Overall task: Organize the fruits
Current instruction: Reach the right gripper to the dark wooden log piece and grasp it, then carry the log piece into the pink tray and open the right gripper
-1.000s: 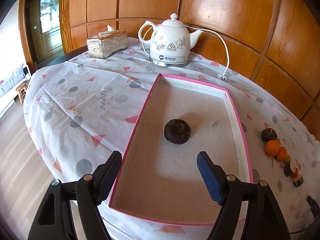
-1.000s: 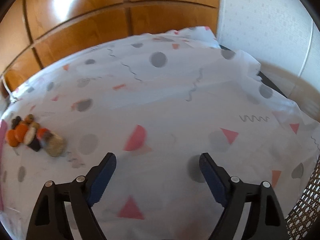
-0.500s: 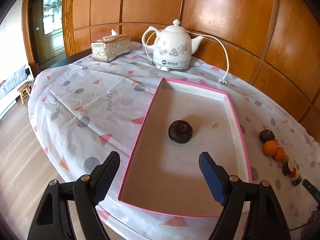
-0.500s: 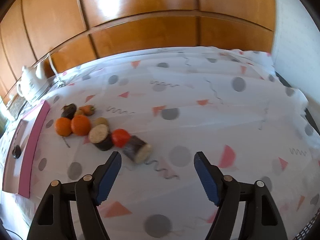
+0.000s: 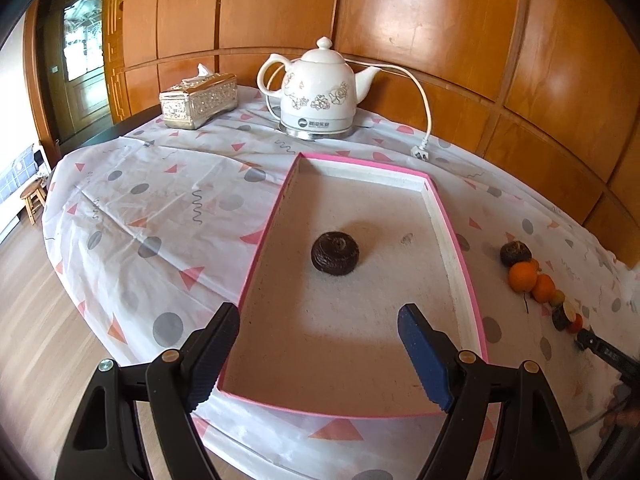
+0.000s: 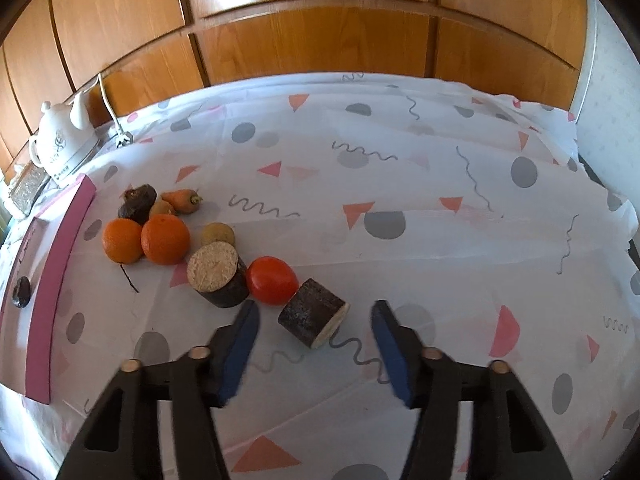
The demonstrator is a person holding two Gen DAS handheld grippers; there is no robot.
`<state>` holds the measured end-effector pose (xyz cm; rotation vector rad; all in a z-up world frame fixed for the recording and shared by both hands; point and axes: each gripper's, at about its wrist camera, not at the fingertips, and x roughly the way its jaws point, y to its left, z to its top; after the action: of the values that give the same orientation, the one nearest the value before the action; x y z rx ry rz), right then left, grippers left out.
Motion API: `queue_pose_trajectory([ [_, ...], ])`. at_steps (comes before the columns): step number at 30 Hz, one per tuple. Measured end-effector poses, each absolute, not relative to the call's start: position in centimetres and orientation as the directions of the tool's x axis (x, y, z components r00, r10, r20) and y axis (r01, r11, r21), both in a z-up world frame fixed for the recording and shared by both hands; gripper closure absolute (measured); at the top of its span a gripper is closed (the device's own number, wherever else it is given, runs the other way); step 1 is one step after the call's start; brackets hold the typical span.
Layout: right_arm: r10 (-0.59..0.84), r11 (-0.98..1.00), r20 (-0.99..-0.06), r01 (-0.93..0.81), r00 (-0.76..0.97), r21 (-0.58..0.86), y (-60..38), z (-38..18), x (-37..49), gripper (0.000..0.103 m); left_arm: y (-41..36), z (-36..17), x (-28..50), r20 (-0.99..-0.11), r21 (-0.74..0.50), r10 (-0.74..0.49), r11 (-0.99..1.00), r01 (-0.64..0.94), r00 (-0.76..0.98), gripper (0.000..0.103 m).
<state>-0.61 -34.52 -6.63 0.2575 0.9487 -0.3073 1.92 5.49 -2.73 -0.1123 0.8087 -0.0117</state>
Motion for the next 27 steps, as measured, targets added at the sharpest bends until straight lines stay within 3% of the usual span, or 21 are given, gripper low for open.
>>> queue_pose_trajectory([
  [3, -0.143, 0.933, -0.829, 0.352, 0.541, 0.069, -34.1, -6.9, -0.5, 0.067, 5.0, -2.8, 1.8, -0.722, -0.101, -0.061, 0.995, -0.018, 0.689, 0.021],
  [18, -0.059, 0.95, -0.822, 0.284, 0.566, 0.127, -32.7, -6.1, -1.8, 0.069, 4.3, -2.8, 1.6, -0.72, -0.096, -0.082, 0.995, 0.018, 0.689, 0.021],
  [27, 0.02, 0.972, -0.809, 0.18, 0.588, 0.154, -29.6, -5.1, -1.6, 0.077, 3.8, -2.7, 1.3, -0.713, -0.085, -0.09, 0.996, 0.041, 0.695, 0.021],
])
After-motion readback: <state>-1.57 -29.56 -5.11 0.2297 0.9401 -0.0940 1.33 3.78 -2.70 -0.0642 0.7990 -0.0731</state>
